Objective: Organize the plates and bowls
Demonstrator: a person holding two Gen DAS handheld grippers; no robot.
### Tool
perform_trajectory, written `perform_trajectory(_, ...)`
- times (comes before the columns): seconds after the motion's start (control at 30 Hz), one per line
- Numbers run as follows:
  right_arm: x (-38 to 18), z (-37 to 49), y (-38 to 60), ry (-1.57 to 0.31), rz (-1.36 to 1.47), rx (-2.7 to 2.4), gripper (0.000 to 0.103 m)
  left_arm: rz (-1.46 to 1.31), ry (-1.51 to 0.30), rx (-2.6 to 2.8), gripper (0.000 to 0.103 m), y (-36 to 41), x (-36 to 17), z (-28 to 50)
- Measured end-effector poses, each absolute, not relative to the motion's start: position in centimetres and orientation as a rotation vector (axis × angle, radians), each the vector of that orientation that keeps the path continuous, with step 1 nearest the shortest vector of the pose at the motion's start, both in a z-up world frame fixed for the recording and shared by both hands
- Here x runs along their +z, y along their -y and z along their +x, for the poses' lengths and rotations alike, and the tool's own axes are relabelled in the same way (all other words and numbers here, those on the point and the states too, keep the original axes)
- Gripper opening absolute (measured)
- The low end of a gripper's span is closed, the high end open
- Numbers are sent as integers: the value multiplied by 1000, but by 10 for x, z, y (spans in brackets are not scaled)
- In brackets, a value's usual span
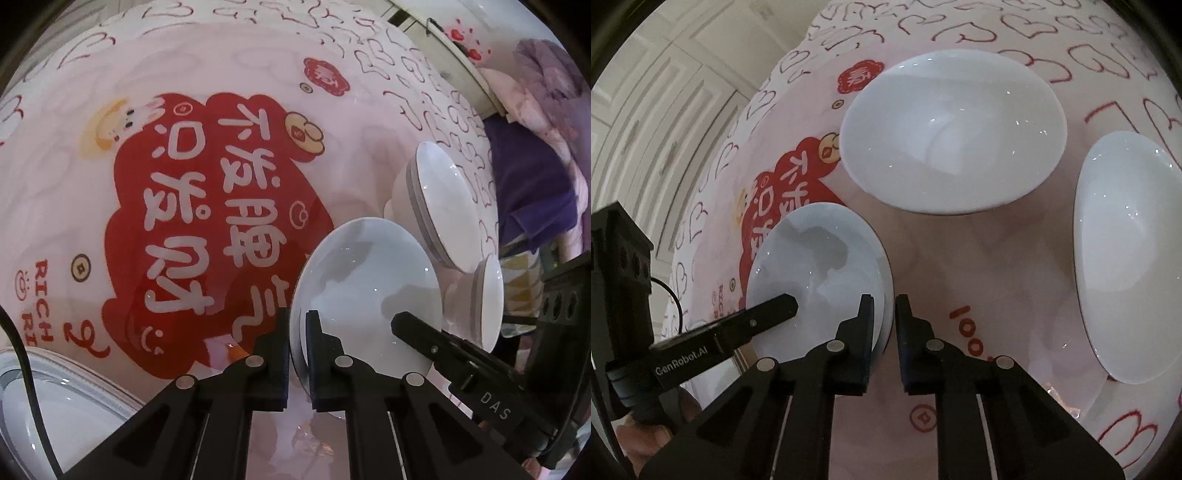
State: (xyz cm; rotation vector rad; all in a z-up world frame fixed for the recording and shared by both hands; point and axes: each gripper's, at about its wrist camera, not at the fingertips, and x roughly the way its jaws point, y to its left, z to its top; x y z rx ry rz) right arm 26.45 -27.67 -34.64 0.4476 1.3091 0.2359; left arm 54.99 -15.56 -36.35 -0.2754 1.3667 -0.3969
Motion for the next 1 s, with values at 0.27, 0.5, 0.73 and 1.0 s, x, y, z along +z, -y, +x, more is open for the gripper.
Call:
perform_trajectory(0.27,-324,245,274,-1274,395,244,10,-244,-1326,-413,4,154,-345,534)
perform_trajectory(0.5,-291,195,278,-1265,331,260,10,-214,-1305,-450,4,160,-313,474)
perform_trajectory(0.73,-294,142,284,-1328,309,264,10,-206,-1359,-469,4,160,-309,412)
perform_trajectory(1.0,-304,128,288,-1395,280,267,10,-211,-1413,-455,7,163,-330,386)
